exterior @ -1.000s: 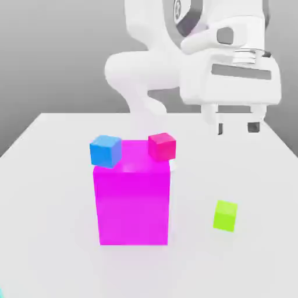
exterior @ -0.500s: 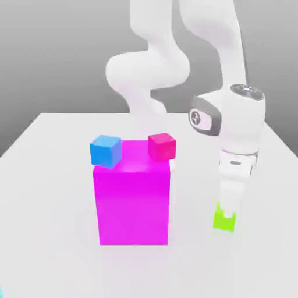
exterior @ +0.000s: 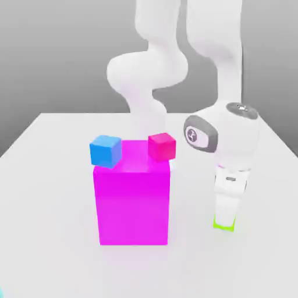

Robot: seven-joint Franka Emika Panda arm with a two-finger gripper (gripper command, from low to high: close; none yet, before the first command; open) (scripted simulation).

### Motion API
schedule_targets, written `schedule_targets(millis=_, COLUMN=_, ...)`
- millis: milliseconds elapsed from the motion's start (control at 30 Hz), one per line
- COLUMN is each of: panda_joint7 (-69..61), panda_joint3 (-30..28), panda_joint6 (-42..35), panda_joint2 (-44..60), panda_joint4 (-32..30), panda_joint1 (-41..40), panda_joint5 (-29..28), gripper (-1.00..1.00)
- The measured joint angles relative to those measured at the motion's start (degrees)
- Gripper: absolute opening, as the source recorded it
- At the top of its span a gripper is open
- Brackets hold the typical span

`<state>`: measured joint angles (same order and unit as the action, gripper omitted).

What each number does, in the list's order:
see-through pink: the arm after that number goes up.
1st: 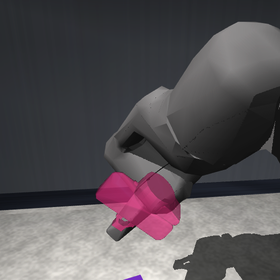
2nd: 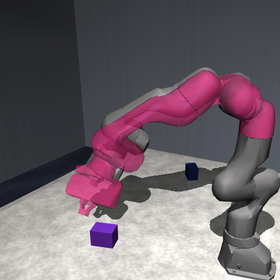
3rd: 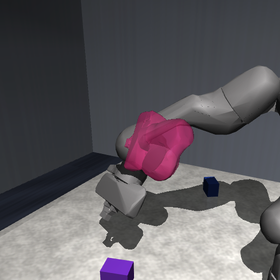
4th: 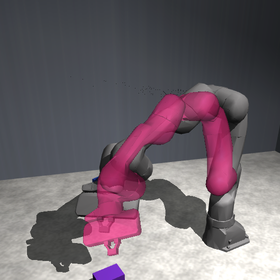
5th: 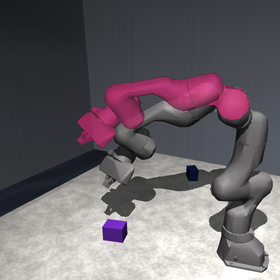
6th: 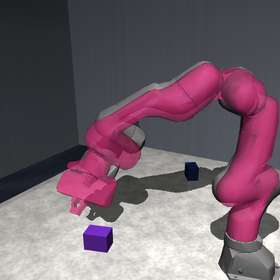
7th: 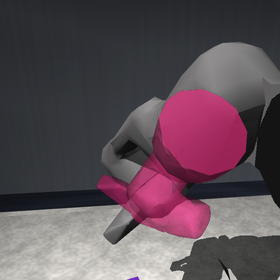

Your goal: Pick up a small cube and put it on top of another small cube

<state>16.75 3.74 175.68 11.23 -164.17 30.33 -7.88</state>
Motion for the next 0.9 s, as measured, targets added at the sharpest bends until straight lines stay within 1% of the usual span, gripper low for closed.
schedule_targets(millis=133, panda_joint7=-2.66, panda_joint3=3.32, panda_joint6=-3.93, panda_joint2=-4.82, panda_joint4=-0.69, panda_joint1=-2.29, panda_joint5=3.75, gripper=-1.0)
schedule_targets(millis=233, panda_joint7=-4.78, panda_joint3=4.26, panda_joint6=-6.86, panda_joint2=-8.39, panda_joint4=-1.38, panda_joint1=-2.45, panda_joint5=6.58, gripper=-1.0)
schedule_targets(millis=367, panda_joint7=-6.6, panda_joint3=3.95, panda_joint6=-10.46, panda_joint2=-12.76, panda_joint4=-2.52, panda_joint1=-1.72, panda_joint5=8.7, gripper=-1.0)
schedule_targets(millis=400, panda_joint7=-8.52, panda_joint3=3.17, panda_joint6=-11.43, panda_joint2=-12.74, panda_joint4=-1.5, panda_joint1=-2.23, panda_joint5=9.83, gripper=-1.0)
schedule_targets(millis=533, panda_joint7=-18.63, panda_joint3=-1.18, panda_joint6=-15.64, panda_joint2=-9.98, panda_joint4=5.8, panda_joint1=-7.13, panda_joint5=14.36, gripper=-1.0)
schedule_targets(millis=600, panda_joint7=-23.73, panda_joint3=-2.73, panda_joint6=-17.82, panda_joint2=-8.09, panda_joint4=9.94, panda_joint1=-11.03, panda_joint5=16.01, gripper=-1.0)
schedule_targets(millis=733, panda_joint7=-32.84, panda_joint3=-5.78, panda_joint6=-22.12, panda_joint2=-4.02, panda_joint4=18.3, panda_joint1=-17.57, panda_joint5=17.78, gripper=-1.0)
schedule_targets(millis=900, panda_joint7=-43.25, panda_joint3=-10.94, panda_joint6=-27.42, panda_joint2=1.49, panda_joint4=28.69, panda_joint1=-25.78, panda_joint5=18.78, gripper=-1.0)
